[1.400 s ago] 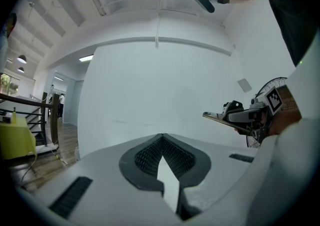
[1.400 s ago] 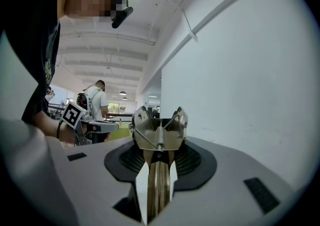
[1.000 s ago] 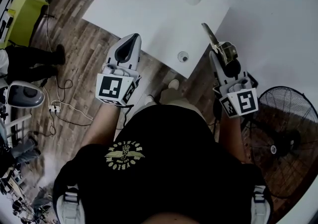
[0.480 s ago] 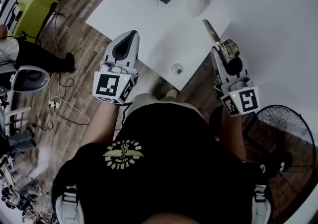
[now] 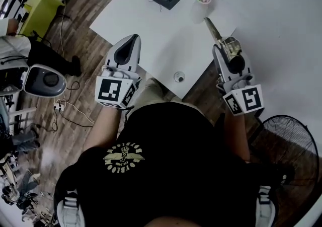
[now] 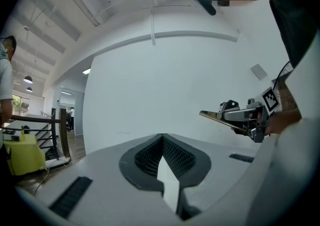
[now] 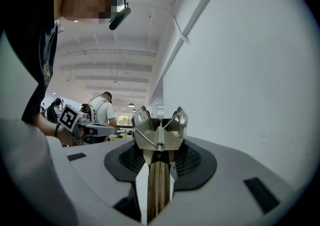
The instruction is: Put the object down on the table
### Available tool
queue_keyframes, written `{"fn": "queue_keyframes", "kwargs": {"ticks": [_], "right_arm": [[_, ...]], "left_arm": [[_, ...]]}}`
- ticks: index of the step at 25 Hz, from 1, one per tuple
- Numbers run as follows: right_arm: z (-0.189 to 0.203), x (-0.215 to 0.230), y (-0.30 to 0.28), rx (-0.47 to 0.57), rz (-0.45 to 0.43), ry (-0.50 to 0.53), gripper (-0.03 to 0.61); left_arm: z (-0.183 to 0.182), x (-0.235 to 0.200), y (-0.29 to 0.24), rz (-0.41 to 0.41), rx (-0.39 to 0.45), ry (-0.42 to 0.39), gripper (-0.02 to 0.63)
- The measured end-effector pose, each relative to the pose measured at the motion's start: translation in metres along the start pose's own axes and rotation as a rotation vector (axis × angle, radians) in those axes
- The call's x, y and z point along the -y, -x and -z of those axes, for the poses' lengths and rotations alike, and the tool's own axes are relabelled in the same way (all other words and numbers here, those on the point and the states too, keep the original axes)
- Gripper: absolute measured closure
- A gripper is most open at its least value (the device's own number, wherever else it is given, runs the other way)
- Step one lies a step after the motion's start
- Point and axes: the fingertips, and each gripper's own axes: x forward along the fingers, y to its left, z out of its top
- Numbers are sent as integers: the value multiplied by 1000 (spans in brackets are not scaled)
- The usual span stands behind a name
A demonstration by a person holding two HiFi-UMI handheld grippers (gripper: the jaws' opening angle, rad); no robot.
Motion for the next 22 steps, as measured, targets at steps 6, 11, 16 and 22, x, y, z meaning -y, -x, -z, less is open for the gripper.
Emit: {"fn": "queue_keyframes", "kwargs": {"ticks": [6,11,16,22], "right_arm": [[-1,10,-21,-4,26,6,436],[-4,21,-45,-12,58,7,436],[0,32,-62,-22,88,2,436],[4,44,-81,-20,113,1,436]], "left_arm": [[3,-13,-32,43,-6,8,606],[-4,-29,-62,88,-3,7,606],[1,-41,-83,118,-14,27,606],[9,-56,-99,125,-26,31,606]]}}
